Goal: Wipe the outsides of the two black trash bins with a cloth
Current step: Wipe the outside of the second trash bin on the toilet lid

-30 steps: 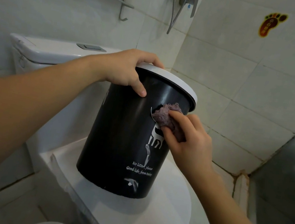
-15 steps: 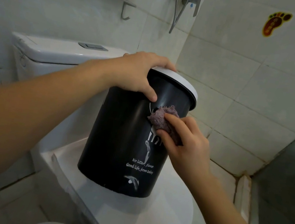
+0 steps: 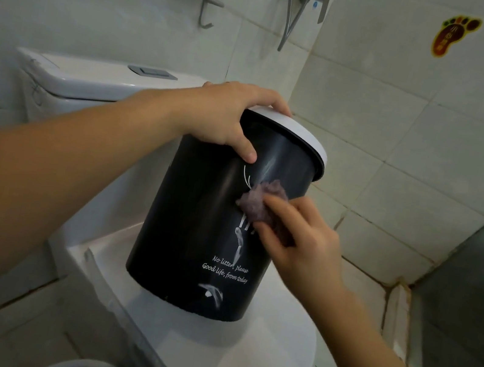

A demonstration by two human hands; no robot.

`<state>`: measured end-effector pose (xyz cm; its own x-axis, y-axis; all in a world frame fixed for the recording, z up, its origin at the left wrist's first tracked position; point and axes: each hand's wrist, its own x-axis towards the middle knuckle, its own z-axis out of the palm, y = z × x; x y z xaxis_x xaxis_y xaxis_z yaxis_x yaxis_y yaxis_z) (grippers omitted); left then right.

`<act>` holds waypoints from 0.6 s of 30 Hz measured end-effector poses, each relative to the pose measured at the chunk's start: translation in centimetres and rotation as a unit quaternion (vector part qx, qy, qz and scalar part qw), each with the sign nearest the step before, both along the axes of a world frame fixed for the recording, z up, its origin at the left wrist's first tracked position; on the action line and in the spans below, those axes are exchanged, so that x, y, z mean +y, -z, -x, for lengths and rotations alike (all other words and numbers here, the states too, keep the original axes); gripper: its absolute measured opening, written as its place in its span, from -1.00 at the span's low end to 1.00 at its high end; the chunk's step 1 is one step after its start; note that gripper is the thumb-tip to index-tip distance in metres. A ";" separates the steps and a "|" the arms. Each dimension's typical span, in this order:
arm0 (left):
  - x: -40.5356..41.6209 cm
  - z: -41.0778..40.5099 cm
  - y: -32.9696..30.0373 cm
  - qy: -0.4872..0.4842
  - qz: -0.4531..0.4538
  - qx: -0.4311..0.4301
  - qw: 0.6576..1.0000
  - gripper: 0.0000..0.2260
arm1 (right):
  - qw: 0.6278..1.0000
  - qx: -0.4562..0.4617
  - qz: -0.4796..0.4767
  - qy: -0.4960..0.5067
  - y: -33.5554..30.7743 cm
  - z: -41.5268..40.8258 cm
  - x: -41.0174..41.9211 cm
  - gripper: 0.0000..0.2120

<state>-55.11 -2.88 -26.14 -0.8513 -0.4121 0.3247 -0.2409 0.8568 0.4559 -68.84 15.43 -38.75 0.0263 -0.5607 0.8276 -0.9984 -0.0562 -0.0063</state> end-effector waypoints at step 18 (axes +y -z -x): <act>-0.9 -0.7 0.3 -0.012 -0.023 0.009 1.000 -0.38 | 0.994 0.044 -0.073 -0.071 3.2 -0.8 1.6 -0.73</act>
<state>-54.39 -3.77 -26.44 -0.8354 -0.4467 0.3203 -0.2517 0.8289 0.4995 -68.09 17.04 -41.94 0.1833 -0.6598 0.7287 -0.9773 -0.2024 0.0626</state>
